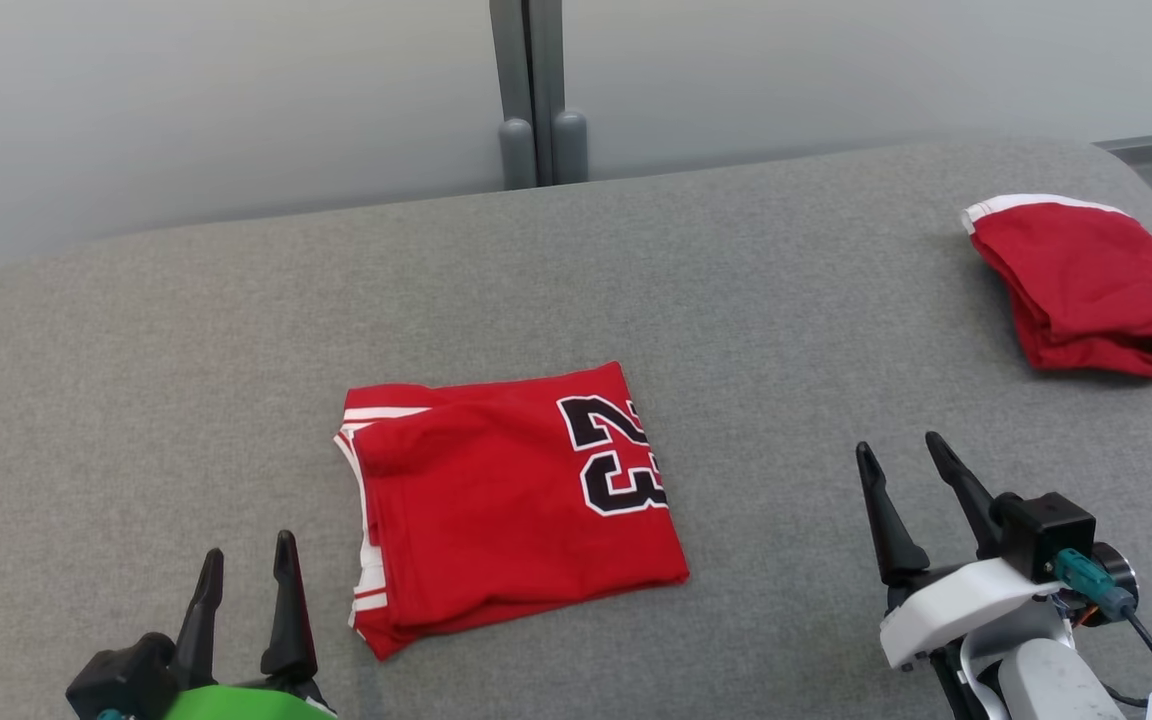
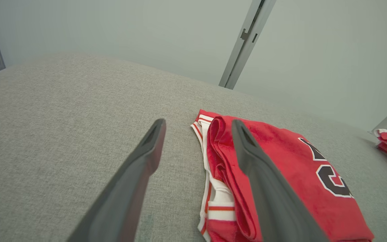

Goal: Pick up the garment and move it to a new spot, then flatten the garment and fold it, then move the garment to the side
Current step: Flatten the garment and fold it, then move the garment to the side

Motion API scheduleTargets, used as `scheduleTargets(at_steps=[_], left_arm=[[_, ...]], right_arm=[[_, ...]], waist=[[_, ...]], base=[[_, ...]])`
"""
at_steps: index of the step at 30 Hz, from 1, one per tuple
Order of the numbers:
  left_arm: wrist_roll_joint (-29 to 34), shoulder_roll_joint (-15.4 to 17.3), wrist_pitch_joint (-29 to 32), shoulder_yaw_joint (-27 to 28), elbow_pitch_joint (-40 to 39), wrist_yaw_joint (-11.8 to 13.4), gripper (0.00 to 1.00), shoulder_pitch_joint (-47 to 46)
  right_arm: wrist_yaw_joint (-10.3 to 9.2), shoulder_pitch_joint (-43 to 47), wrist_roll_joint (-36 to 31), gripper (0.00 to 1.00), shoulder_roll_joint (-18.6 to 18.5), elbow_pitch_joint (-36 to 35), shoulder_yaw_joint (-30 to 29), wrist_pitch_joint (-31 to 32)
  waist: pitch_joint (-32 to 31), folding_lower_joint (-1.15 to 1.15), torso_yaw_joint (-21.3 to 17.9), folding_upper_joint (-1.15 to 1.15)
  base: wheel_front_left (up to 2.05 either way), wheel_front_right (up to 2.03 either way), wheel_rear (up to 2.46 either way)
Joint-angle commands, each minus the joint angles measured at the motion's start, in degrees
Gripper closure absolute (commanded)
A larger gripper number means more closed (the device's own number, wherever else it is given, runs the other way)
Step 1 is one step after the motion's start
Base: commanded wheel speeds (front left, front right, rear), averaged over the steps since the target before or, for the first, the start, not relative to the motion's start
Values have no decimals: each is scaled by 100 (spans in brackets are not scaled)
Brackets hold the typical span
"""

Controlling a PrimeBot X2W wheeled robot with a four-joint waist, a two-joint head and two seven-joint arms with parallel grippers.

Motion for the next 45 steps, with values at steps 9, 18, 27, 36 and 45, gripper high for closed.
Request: scheduleTargets(at_steps=[9,18,27,36,45], left_arm=[[68,-19,-17,-6,47,-24,0,-49],[31,-24,-17,-47,68,-25,0,-148],[26,-16,-17,-112,48,-25,0,-331],[-54,-25,-17,-128,64,-25,0,-486],[-145,-37,-17,-68,58,-25,0,-580]], right_arm=[[-10,-72,22,0,-18,31,9,-22],[-10,-220,-75,0,-17,54,-10,-22],[-10,-1158,-205,0,-17,533,409,386],[-10,-1973,-87,0,-20,1418,952,1439],[-10,-2278,54,0,-24,2451,1128,1888]], waist=[[22,0,80,0],[84,0,172,0],[217,0,470,0],[445,0,1020,0],[709,0,1441,0]], base=[[0,0,0],[0,0,0],[0,0,0],[0,0,0],[0,0,0]])
